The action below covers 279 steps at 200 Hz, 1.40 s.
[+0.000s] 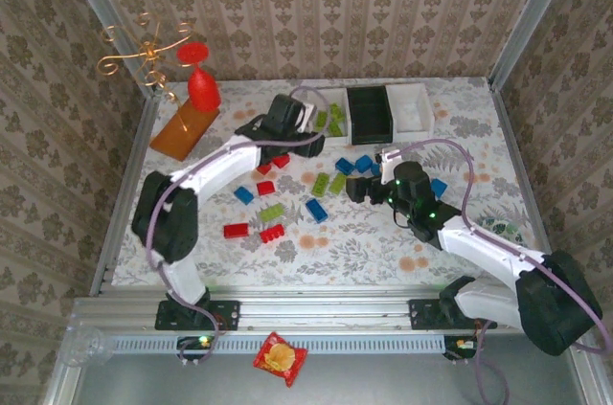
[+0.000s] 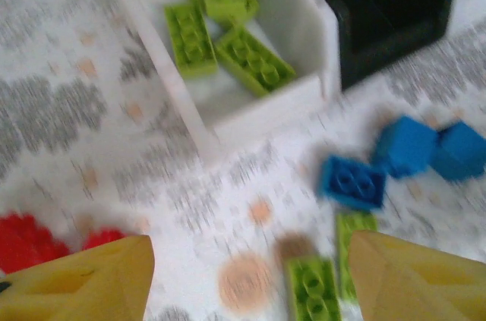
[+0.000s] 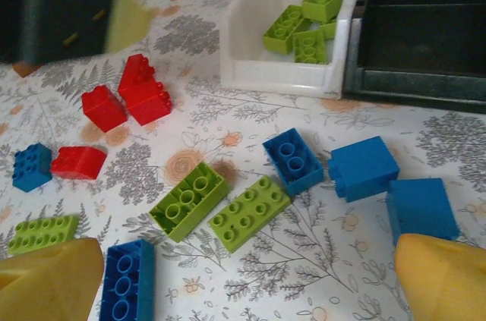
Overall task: Sort the legos into containers by color
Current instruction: Pick up the lego from the center of the table.
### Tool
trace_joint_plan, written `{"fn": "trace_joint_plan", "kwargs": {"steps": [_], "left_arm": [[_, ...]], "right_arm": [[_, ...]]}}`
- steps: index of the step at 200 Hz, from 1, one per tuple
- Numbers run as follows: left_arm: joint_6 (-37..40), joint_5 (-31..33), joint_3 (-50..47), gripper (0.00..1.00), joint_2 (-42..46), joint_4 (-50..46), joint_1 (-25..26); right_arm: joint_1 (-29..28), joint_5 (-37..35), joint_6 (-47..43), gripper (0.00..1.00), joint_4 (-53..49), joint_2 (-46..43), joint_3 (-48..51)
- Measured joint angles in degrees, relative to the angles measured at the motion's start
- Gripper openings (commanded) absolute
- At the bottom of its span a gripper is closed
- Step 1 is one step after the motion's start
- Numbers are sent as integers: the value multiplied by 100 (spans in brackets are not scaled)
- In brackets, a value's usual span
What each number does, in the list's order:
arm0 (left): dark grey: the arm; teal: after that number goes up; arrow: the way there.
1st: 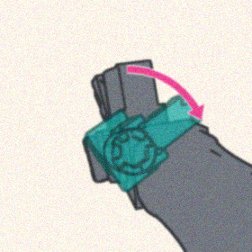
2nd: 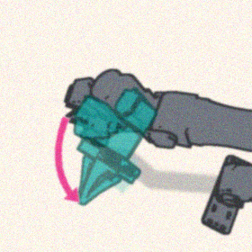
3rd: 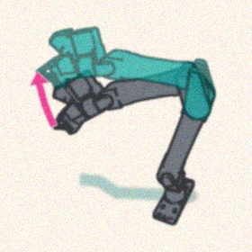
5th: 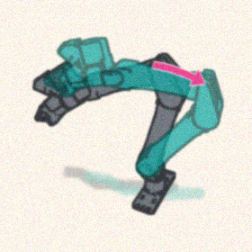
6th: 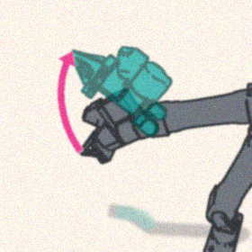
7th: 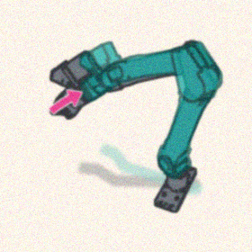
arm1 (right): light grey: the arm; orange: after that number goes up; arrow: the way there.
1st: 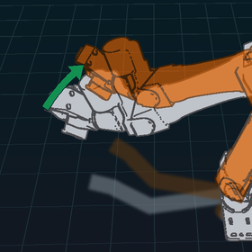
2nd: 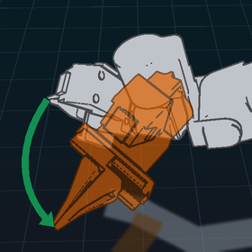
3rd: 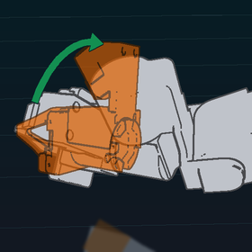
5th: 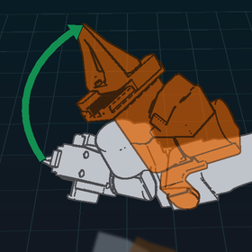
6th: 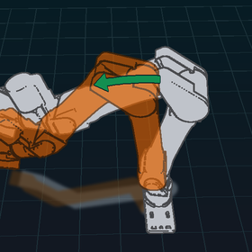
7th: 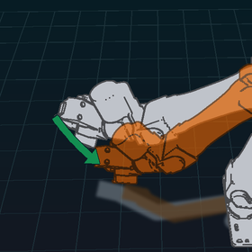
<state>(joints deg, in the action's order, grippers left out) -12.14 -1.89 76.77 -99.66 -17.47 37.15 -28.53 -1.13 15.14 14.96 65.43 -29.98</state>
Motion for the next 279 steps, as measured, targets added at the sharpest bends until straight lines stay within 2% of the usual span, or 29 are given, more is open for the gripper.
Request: {"fn": "trace_joint_plan", "kwargs": {"steps": [17, 43, 82, 135, 192, 226, 257, 279], "left_arm": [[-94, -55, -450, 71, 170, -17, 153], [-205, -55, -739, 70, -52, -55, 391], [-308, -136, -675, 69, -638, -50, 516], [-330, -133, -380, 62, -1119, -55, 601], [-330, -90, -297, 51, -1300, -68, 634], [-330, -48, -210, 50, -1445, -76, 632], [-389, 37, -146, 37, -1486, -103, 632], [-442, 127, -146, 33, -1484, -39, 625]], "right_arm": [[-2, -50, -11, 99, 11, -63, 55], [-2, -46, -26, 100, 70, -160, 188], [-2, -44, -44, 99, 140, -262, 284], [-2, -46, -44, 99, 146, -289, 284], [-2, -46, -44, 99, 146, -286, 284], [-2, -46, -44, 99, 144, -282, 284], [-2, -46, -44, 99, 142, -282, 284], [-2, -46, -44, 99, 140, -282, 284]]}}
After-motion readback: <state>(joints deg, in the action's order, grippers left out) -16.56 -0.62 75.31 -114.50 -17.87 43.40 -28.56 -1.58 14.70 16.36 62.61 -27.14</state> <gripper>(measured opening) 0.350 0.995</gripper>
